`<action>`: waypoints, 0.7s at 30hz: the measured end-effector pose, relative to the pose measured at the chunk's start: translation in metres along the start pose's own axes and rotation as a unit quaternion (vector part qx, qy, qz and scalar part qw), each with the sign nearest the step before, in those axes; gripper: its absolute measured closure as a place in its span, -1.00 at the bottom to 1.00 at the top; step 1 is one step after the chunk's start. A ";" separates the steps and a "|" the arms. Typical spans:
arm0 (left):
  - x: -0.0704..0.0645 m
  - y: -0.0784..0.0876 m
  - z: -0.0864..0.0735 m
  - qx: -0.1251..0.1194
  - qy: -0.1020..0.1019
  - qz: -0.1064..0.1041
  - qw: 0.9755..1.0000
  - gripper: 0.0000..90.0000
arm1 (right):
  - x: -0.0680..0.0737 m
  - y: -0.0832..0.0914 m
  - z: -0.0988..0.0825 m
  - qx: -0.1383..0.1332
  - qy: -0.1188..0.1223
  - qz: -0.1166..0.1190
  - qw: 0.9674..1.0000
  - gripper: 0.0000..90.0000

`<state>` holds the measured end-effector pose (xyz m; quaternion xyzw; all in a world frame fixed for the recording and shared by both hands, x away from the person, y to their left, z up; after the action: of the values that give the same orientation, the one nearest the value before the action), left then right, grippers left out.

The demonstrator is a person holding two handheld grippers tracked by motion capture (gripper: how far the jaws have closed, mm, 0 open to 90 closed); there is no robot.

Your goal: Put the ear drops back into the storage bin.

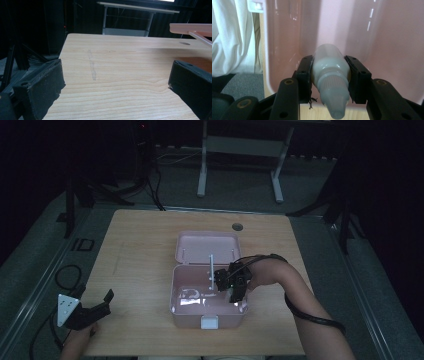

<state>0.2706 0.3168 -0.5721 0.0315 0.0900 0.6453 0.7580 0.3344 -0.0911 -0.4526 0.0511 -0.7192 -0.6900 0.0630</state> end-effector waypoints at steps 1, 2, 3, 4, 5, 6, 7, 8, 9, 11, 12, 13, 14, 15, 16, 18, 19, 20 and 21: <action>0.000 0.000 0.000 0.000 -0.001 0.000 1.000 -0.99 | 0.000 -0.003 0.000 0.001 0.000 -0.001 1.000 0.32; 0.000 0.000 0.000 0.000 0.000 0.000 1.000 -0.99 | 0.000 -0.006 0.001 -0.001 -0.001 0.000 1.000 0.32; 0.000 0.000 0.000 0.001 0.000 0.000 1.000 -0.99 | -0.001 -0.010 0.002 -0.003 -0.003 0.002 1.000 0.32; 0.000 0.000 0.000 0.001 0.000 0.000 1.000 -0.99 | -0.001 -0.014 0.003 -0.003 -0.002 0.002 1.000 0.32; 0.000 0.000 0.000 0.001 0.000 0.000 1.000 -0.99 | -0.002 -0.017 0.003 0.000 -0.004 0.003 1.000 0.32; 0.000 0.000 0.000 0.001 0.000 0.000 1.000 -0.99 | -0.002 -0.021 0.004 0.002 -0.006 0.005 1.000 0.32; 0.000 0.000 0.000 0.001 0.000 0.000 1.000 -0.99 | -0.003 -0.025 0.004 0.006 -0.006 0.005 1.000 0.32; 0.000 0.000 0.000 0.001 0.000 0.000 1.000 -0.99 | -0.004 -0.028 0.004 0.010 -0.006 0.005 1.000 0.32; 0.000 0.000 0.000 0.001 0.000 0.000 1.000 -0.99 | -0.004 -0.031 0.004 0.012 -0.008 0.005 1.000 0.32; 0.000 0.000 0.000 0.001 0.001 0.000 1.000 -0.99 | -0.006 -0.037 0.005 0.014 -0.010 0.007 1.000 0.32; 0.000 0.000 0.000 0.001 0.000 0.000 1.000 -0.99 | -0.007 -0.040 0.005 0.017 -0.010 0.006 1.000 0.32; 0.000 0.000 0.000 0.001 0.000 0.000 1.000 -0.99 | -0.007 -0.042 0.005 0.019 -0.011 0.007 1.000 0.32; 0.000 0.000 0.000 0.001 0.000 0.000 1.000 -0.99 | -0.008 -0.045 0.005 0.020 -0.009 0.007 1.000 0.32; 0.000 0.000 0.000 0.001 0.000 0.000 1.000 -0.99 | -0.009 -0.047 0.006 0.019 -0.012 0.007 1.000 0.32; 0.000 0.000 0.000 0.001 0.000 0.000 1.000 -0.99 | -0.010 -0.050 0.006 0.020 -0.015 0.008 1.000 0.32; 0.000 0.000 0.000 0.001 0.000 0.000 1.000 -0.99 | -0.012 -0.055 0.006 0.024 -0.016 0.004 1.000 0.32; 0.000 0.000 0.000 0.001 0.000 0.000 1.000 -0.99 | -0.012 -0.058 0.006 0.027 -0.018 0.006 0.999 0.32; 0.000 0.000 0.000 0.001 0.000 0.000 1.000 -0.99 | -0.013 -0.060 0.005 0.031 -0.018 0.005 0.999 0.32; 0.000 0.000 0.000 0.001 0.000 0.000 1.000 -0.99 | -0.014 -0.063 0.006 0.034 -0.019 0.006 0.999 0.32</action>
<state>0.2707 0.3169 -0.5722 0.0321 0.0911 0.6451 0.7580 0.3460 -0.0861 -0.5157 0.0362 -0.7435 -0.6658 0.0514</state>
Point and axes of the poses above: each handheld gripper's, and its own axes: y roughly backward along the jaws, z roughly out of its top, x roughly to its left, the point moved 5 cm from there along -y, roughly forward along the jaws
